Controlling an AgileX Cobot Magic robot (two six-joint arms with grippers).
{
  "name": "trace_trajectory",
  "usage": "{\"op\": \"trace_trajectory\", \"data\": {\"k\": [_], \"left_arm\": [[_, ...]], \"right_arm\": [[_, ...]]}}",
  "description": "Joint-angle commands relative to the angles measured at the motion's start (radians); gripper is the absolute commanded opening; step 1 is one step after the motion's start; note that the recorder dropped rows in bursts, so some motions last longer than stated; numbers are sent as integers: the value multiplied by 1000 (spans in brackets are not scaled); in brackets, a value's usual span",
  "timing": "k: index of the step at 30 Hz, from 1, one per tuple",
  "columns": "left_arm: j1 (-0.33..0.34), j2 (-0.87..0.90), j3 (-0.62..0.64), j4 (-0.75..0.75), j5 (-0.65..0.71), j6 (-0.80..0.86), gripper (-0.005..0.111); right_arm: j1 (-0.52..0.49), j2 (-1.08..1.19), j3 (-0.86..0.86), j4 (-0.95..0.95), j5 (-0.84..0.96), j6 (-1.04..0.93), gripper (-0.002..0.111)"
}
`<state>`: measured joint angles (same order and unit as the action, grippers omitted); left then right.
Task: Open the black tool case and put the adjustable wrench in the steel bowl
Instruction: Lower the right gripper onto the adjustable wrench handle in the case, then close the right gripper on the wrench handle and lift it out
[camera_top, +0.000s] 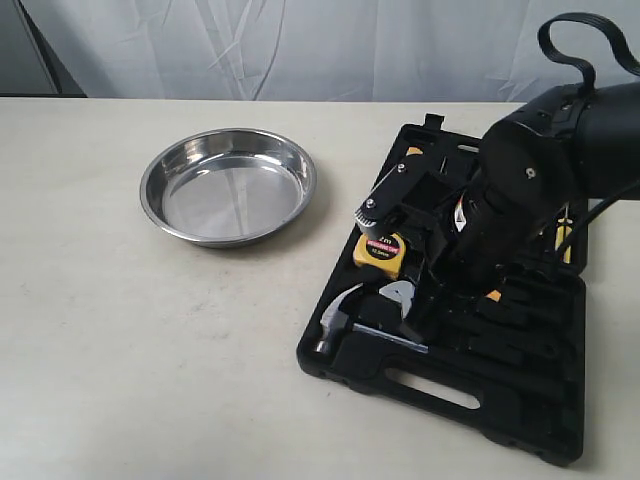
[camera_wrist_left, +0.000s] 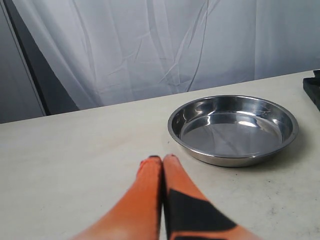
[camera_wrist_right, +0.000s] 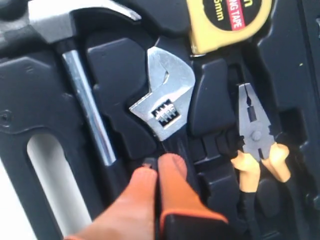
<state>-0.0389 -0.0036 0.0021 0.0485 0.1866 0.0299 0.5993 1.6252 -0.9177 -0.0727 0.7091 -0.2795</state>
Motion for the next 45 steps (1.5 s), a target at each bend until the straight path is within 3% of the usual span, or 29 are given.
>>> {"op": "trace_trajectory", "data": {"k": [1,11,18,20,38,39,41,44,45], "left_arm": [[-4,4,-2,-2,-8,0,0],[-4,4,-2,-2,-8,0,0],[-4,4,-2,-2,-4,0,0],[-4,4,-2,-2,-6,0,0],[-4,4,-2,-2,-6,0,0],[-4,4,-2,-2,-6,0,0],[-4,4,-2,-2,-6,0,0],[-4,4,-2,-2,-6,0,0],[-4,4,-2,-2,-6,0,0]], "right_arm": [[-5,13,-1,-9,2,15,-1],[-5,163,-1,-105,-12,133,2],[-5,176,-1,-170,-28,177,48],[-5,176,-1,-188,-43,179,53],[-5,279,-1,-307,-132,176,51],[-5,289,-1,-302,-130,176,48],[-5,311,-1,-292,-132,176,32],[-5,316,-1,-264,-125,176,-1],[-5,314,-1,-259,-123,176,-1]]}}
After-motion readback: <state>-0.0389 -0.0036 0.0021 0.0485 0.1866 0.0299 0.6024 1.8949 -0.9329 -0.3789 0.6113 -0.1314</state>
